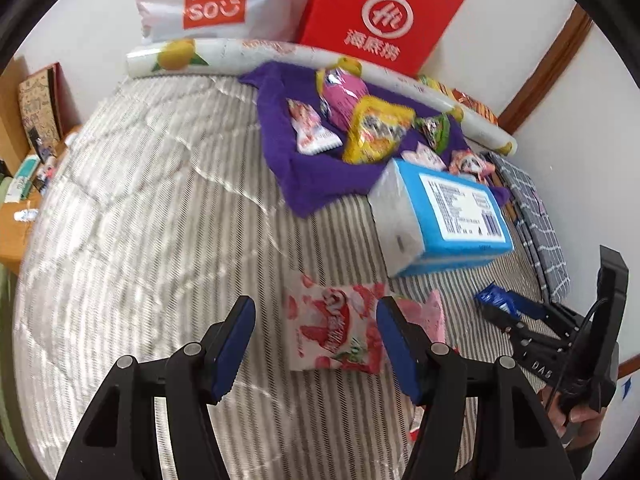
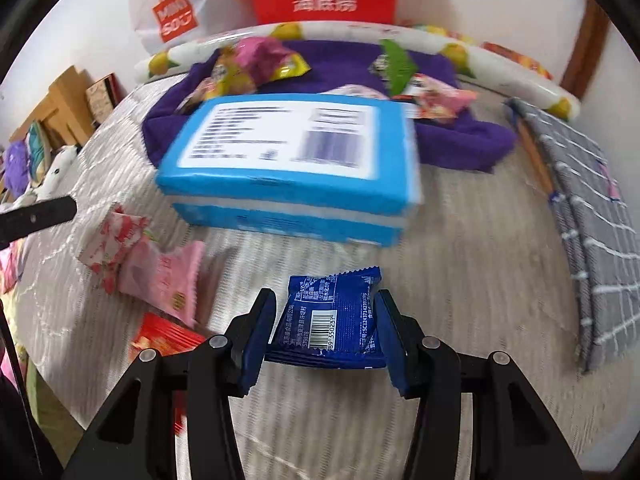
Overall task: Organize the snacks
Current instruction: 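Grasp the blue biscuit packet with the right tool while the left tool grasps the pink strawberry bag, then lift the pink bag in the left tool and blue packet in the right tool toward the towel, then carry the pink bag in the left tool and blue packet in the right tool over the towel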
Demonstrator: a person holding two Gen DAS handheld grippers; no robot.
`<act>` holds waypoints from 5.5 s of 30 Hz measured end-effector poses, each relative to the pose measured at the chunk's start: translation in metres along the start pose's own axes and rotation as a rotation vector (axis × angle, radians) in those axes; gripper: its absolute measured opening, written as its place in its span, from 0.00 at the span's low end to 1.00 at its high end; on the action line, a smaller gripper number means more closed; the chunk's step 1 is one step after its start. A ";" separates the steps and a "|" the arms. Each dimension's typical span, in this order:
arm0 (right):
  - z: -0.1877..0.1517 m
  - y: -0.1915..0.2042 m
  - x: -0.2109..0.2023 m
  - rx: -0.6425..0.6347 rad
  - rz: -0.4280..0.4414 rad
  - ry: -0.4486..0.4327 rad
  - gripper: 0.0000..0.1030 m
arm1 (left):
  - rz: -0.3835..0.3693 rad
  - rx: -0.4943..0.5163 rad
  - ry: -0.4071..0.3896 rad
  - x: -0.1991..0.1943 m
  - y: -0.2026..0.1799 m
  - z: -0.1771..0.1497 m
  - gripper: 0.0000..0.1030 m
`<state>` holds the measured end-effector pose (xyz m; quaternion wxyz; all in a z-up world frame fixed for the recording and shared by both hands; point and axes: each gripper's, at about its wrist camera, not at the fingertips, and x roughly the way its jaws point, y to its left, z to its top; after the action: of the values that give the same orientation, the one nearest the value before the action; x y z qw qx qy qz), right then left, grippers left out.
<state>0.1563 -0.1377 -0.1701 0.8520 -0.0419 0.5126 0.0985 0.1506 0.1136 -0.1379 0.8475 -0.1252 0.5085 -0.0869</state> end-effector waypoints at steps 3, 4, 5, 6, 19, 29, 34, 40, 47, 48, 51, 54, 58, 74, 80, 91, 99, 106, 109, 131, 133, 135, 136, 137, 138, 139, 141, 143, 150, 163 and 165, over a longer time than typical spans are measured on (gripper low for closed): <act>-0.011 -0.019 -0.002 0.030 -0.015 -0.008 0.49 | -0.010 0.014 0.033 0.009 -0.007 -0.005 0.59; -0.015 -0.024 -0.003 0.037 -0.017 -0.010 0.49 | -0.007 0.022 0.041 0.012 -0.010 -0.007 0.59; -0.018 -0.029 -0.003 0.043 -0.018 -0.012 0.49 | -0.001 0.031 0.045 0.014 -0.012 -0.009 0.61; -0.021 -0.033 -0.002 0.047 -0.021 -0.016 0.49 | 0.007 0.039 0.048 0.016 -0.014 -0.010 0.65; -0.031 -0.039 0.010 0.031 -0.026 -0.069 0.49 | 0.073 0.059 0.066 0.038 -0.027 -0.012 0.67; -0.031 -0.041 0.012 0.035 -0.012 -0.091 0.50 | 0.055 0.018 0.042 0.038 -0.012 -0.003 0.57; -0.030 -0.039 0.012 0.028 -0.019 -0.088 0.50 | 0.031 0.013 0.037 0.033 -0.007 -0.004 0.43; -0.031 -0.037 0.009 0.024 -0.033 -0.075 0.47 | 0.028 0.007 0.019 0.020 -0.008 -0.009 0.38; -0.035 -0.032 -0.011 0.017 -0.041 -0.098 0.47 | -0.010 0.000 -0.005 0.000 -0.011 -0.016 0.36; -0.035 -0.030 -0.016 0.011 -0.044 -0.106 0.47 | -0.014 -0.002 -0.011 -0.003 -0.012 -0.016 0.36; -0.035 -0.027 -0.027 0.000 -0.049 -0.127 0.46 | -0.023 0.002 -0.034 -0.016 -0.016 -0.016 0.36; -0.033 -0.027 -0.039 0.008 -0.037 -0.146 0.46 | -0.046 0.012 -0.043 -0.025 -0.023 -0.017 0.36; -0.028 -0.024 -0.056 0.023 -0.010 -0.166 0.46 | -0.085 0.043 -0.042 -0.033 -0.039 -0.017 0.36; 0.001 -0.006 -0.107 0.028 0.038 -0.250 0.44 | -0.150 0.129 -0.094 -0.061 -0.087 0.002 0.36; 0.022 -0.008 -0.117 0.037 0.053 -0.291 0.44 | -0.156 0.150 -0.105 -0.062 -0.097 0.019 0.36; 0.072 -0.019 -0.111 0.023 0.070 -0.314 0.44 | -0.170 0.158 -0.092 -0.041 -0.111 0.068 0.36; 0.118 -0.033 -0.092 -0.004 0.069 -0.298 0.44 | -0.162 0.163 -0.100 -0.030 -0.116 0.102 0.36; 0.154 -0.038 -0.079 -0.024 0.099 -0.290 0.44 | -0.145 0.156 -0.122 -0.023 -0.113 0.133 0.36; 0.167 -0.034 -0.068 -0.042 0.108 -0.285 0.44 | -0.138 0.144 -0.124 -0.016 -0.108 0.147 0.36; 0.242 -0.040 0.013 -0.029 0.146 -0.231 0.44 | -0.080 0.054 -0.147 0.045 -0.065 0.219 0.36; 0.242 -0.039 0.025 -0.035 0.145 -0.204 0.44 | -0.076 0.046 -0.140 0.052 -0.060 0.221 0.36; 0.243 -0.037 0.035 -0.040 0.142 -0.177 0.44 | -0.077 0.041 -0.135 0.057 -0.057 0.223 0.36; 0.243 -0.036 0.039 -0.051 0.144 -0.164 0.44 | -0.080 0.037 -0.132 0.060 -0.055 0.224 0.36; 0.242 -0.034 0.042 -0.057 0.146 -0.159 0.44 | -0.079 0.035 -0.124 0.063 -0.053 0.225 0.36; 0.241 -0.033 0.045 -0.060 0.150 -0.155 0.45 | -0.076 0.037 -0.118 0.065 -0.053 0.226 0.36; 0.240 -0.031 0.049 -0.064 0.154 -0.145 0.45 | -0.073 0.040 -0.120 0.066 -0.052 0.227 0.36; 0.238 -0.027 0.059 -0.074 0.175 -0.115 0.45 | -0.074 0.034 -0.115 0.067 -0.048 0.227 0.36; 0.235 -0.021 0.068 -0.089 0.185 -0.088 0.45 | -0.077 0.028 -0.108 0.070 -0.044 0.227 0.36; 0.230 -0.003 0.092 -0.145 0.183 -0.023 0.45 | -0.086 0.002 -0.098 0.073 -0.036 0.230 0.36; 0.227 0.000 0.114 -0.161 0.176 0.052 0.46 | -0.045 -0.023 -0.050 0.083 -0.028 0.229 0.36; 0.226 0.000 0.114 -0.164 0.175 0.053 0.46 | -0.021 -0.032 -0.033 0.087 -0.025 0.228 0.36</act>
<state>0.4038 -0.0841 -0.1643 0.8199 -0.0693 0.5269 0.2132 0.3924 0.0946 -0.1001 0.8528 -0.1454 0.4943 -0.0855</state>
